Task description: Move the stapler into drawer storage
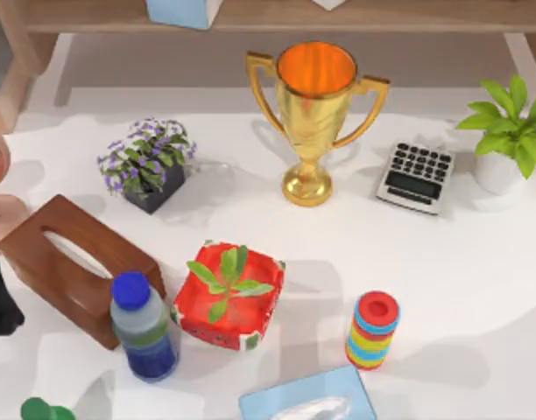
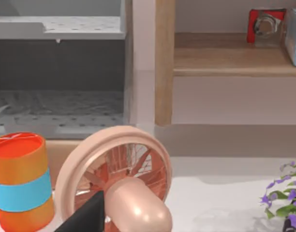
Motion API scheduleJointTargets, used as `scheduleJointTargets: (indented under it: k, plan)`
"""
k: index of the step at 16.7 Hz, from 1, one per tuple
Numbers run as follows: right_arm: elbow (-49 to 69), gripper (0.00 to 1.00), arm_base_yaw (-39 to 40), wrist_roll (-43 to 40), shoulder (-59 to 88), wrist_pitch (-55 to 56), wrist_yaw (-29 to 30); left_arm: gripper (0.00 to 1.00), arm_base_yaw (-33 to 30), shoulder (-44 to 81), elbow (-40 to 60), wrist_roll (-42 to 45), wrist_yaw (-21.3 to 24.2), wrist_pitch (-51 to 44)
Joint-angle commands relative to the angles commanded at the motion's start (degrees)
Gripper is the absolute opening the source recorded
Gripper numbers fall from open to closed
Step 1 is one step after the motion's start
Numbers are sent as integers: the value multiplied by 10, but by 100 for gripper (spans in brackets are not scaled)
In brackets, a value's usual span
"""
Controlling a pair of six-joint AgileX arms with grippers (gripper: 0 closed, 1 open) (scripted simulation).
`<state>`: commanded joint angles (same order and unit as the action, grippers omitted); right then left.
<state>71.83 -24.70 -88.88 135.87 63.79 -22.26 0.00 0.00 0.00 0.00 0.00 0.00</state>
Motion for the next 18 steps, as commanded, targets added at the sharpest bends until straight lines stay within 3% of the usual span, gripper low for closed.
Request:
scheduleJointTargets:
  k: [12, 18]
  plan:
    - [0, 98, 0, 0, 0, 0, 0, 100, 0, 0, 0, 0, 0, 0]
    - [0, 100, 0, 0, 0, 0, 0, 100, 0, 0, 0, 0, 0, 0]
